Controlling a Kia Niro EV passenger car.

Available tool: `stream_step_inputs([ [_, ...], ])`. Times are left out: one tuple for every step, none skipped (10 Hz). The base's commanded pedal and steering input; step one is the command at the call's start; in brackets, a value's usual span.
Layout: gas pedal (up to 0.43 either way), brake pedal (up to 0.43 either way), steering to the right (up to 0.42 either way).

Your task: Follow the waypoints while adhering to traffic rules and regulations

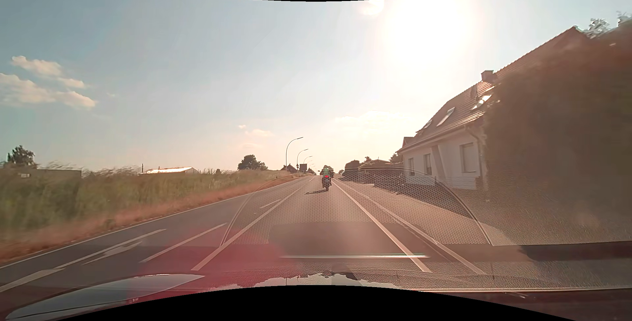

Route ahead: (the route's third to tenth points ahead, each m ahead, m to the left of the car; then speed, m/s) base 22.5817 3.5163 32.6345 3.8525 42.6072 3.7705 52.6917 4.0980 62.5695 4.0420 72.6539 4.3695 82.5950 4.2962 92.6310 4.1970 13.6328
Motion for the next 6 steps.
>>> stream_step_inputs([
  [0.268,0.000,0.001],
  [0.268,0.000,-0.001],
  [0.268,0.000,-0.001],
  [0.268,0.000,-0.001],
  [0.268,0.000,-0.001],
  [0.280,0.000,-0.001],
])
